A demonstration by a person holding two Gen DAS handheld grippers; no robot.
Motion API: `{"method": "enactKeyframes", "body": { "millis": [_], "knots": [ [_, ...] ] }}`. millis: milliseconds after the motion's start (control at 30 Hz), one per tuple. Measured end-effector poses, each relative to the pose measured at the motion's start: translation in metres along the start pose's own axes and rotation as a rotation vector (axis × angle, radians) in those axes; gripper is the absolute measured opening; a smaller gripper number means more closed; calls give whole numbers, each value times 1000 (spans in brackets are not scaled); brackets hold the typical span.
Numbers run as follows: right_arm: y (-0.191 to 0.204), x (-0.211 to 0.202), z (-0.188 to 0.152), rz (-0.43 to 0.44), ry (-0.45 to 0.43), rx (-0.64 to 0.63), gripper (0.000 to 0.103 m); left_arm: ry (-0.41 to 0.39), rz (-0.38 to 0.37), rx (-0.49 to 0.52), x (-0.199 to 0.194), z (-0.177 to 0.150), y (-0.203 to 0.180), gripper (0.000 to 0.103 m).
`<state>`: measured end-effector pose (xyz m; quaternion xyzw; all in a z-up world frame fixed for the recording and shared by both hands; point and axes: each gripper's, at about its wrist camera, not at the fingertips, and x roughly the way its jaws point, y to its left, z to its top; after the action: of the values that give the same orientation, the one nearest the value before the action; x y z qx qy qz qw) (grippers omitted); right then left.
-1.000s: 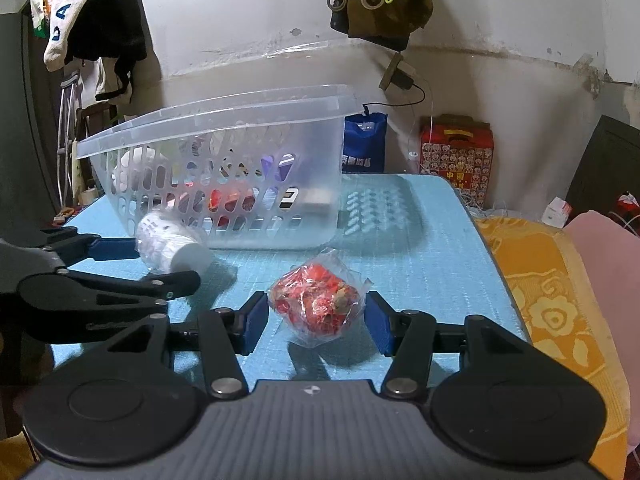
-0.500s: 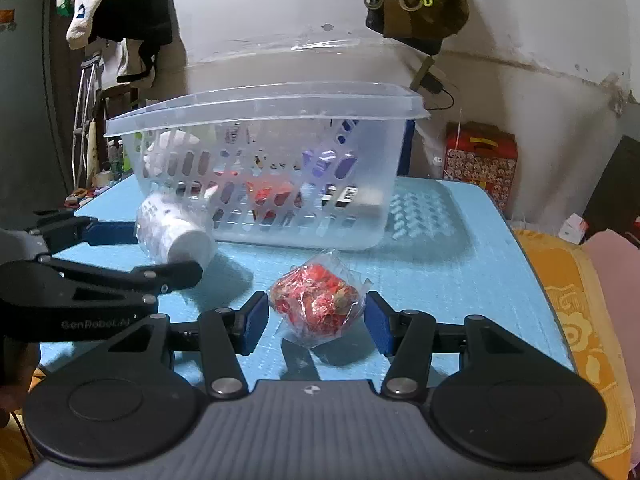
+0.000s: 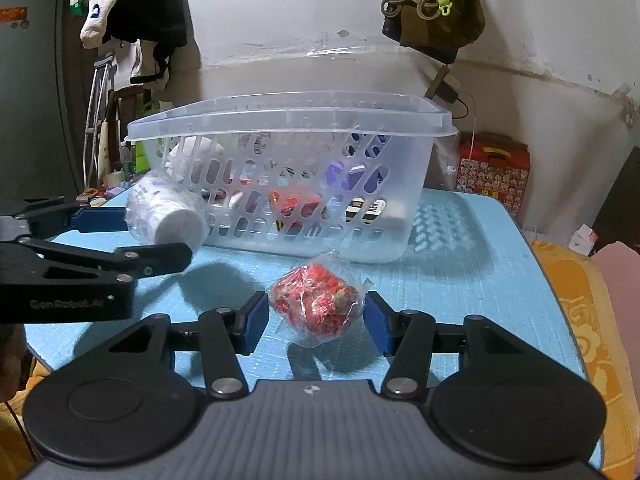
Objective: Organize objects
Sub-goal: 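Lift both bagged items over the basket and open both tools to drop them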
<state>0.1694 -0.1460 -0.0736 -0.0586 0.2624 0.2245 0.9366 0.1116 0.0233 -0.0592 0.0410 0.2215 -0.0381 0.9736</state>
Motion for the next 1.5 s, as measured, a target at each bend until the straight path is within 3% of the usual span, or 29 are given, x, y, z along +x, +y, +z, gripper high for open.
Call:
{"method": "enactKeyframes", "body": {
  "millis": [500, 700, 900, 1000, 1100, 1233, 1300, 1400, 1433, 1467, 1500],
  "knots": [
    [5, -13, 11, 5, -47, 18, 56, -51, 12, -16, -18, 7, 11, 74],
    [4, -45, 29, 35, -172, 30, 56, -101, 0, -28, -32, 20, 12, 74],
    [-2, -64, 78, 17, -261, 49, 56, -175, 3, -96, -48, 67, 28, 74],
    [-4, -52, 112, -17, -277, 23, 56, -186, 7, -145, -41, 100, 37, 74],
    [-8, -21, 141, -57, -221, -9, 57, -181, -6, -167, -20, 134, 41, 74],
    [-26, 17, 156, -38, -155, 50, 57, -104, 14, -200, 24, 151, 46, 74],
    [-32, 32, 156, -39, -134, 68, 57, -51, -18, -237, 45, 151, 53, 74],
    [-37, 47, 151, -25, -117, 72, 66, 11, -45, -280, 68, 145, 59, 76],
    [-36, 49, 148, -20, -119, 61, 88, 10, -40, -277, 72, 142, 59, 79],
    [-35, 50, 145, -45, -134, 57, 103, -4, -36, -275, 72, 139, 58, 93],
    [-34, 51, 142, -108, -167, 61, 103, -30, -35, -277, 71, 138, 58, 103]
  ]
}}
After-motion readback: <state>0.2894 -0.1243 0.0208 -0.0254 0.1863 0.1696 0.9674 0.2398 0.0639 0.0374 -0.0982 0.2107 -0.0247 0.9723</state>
